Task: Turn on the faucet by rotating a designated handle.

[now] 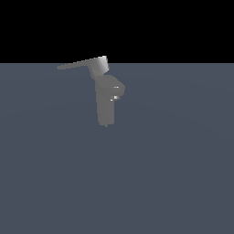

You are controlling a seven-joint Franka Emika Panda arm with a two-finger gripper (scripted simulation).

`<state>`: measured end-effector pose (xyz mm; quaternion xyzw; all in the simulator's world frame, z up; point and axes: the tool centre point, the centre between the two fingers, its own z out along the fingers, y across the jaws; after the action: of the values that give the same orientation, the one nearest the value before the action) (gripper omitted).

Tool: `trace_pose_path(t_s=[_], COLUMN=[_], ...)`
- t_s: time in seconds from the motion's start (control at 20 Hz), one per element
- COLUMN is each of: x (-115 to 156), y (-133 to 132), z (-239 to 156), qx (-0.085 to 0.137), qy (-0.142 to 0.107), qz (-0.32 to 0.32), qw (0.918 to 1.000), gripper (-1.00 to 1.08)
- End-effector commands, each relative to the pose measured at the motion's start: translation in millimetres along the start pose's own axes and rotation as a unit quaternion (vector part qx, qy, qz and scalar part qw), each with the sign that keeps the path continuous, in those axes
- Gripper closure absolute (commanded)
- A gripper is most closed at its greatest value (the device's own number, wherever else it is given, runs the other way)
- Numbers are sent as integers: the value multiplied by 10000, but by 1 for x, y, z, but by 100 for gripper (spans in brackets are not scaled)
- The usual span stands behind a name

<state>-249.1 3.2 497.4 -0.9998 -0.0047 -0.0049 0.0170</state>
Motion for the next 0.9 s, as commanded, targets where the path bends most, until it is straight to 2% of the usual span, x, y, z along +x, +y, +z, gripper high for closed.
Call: trace_pose_path(t_s=[0.0,0.4,0.85], x=[0,3,15], y=[0,-8,-36], z=[0,5,21], qx=[0,-21,-94], qy=[0,-13,-58], qz=[0,148,667], qw=[10000,9999,9977], gripper=[108,108,108])
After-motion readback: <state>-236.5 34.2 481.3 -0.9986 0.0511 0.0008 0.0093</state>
